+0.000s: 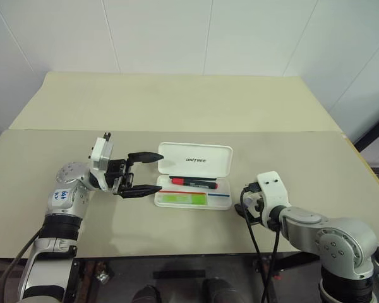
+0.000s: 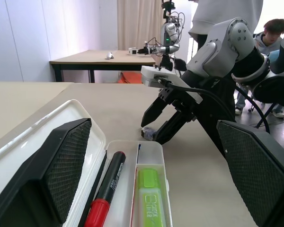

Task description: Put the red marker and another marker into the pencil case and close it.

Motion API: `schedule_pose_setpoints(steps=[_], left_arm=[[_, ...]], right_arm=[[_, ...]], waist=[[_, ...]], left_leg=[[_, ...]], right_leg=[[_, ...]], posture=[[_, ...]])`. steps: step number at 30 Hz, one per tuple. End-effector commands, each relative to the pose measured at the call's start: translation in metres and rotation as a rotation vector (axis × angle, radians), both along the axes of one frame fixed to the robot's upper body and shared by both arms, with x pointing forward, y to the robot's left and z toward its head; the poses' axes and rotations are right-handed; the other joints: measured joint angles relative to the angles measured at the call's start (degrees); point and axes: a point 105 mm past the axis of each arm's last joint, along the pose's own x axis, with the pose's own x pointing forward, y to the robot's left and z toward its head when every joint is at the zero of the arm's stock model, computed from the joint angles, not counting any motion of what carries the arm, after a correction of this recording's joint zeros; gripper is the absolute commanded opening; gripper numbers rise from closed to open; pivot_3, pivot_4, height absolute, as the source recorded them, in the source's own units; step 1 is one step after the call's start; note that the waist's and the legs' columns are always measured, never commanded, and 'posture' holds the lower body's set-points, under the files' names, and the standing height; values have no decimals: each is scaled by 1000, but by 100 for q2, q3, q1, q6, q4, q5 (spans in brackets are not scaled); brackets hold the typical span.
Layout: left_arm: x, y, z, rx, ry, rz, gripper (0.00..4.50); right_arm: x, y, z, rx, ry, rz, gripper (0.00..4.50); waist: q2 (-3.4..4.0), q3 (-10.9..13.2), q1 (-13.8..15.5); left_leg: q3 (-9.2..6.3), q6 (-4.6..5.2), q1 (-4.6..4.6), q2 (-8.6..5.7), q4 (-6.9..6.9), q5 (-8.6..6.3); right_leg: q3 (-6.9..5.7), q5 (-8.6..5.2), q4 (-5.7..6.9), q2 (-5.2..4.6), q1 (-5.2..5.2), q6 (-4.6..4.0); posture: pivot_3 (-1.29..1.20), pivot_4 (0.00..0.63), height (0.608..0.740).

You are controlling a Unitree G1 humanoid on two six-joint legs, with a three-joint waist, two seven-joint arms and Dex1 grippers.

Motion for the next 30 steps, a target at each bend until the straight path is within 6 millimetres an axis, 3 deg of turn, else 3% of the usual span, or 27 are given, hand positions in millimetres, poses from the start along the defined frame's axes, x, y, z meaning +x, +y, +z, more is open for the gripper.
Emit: schedule_pose_setpoints(steps=[1,12,17,24,30], left_arm=[[-11,2,9,23,-72,-76,4500],[-9,2,11,25,-78,-74,4500],[-10,2,11,26,-76,-78,4500],[-13,1,10,29,-70,-107,4500],[-12,-2,8,41,-70,-125,4500]], right_arm=[[-2,-17,-11,-47,56,-74,3878],[-2,-21,-14,-57,76,-106,403],[1,-23,-8,-73,66,-94,400],[18,-35,22,-160,3,-27,400],[30,-23,56,-214,-125,175,400]], waist=[[0,0,2],[-10,-7,112],[-15,-10,142],[-5,-4,140],[20,11,135]], left_leg=[[0,0,0,0,0,0],[4,36,-1,-6,-2,3],[4,64,-10,-25,-4,9],[1,87,-49,-30,-2,13],[9,78,-114,-25,-3,9]], right_leg=[[0,0,0,-1,0,0],[-1,0,-46,-48,20,-14],[1,5,-73,-94,23,-48],[4,23,-102,-116,-1,-78],[-10,61,-75,-56,-92,1]], posture=[[0,150,740],[0,150,740],[0,150,740],[0,150,740],[0,150,740]])
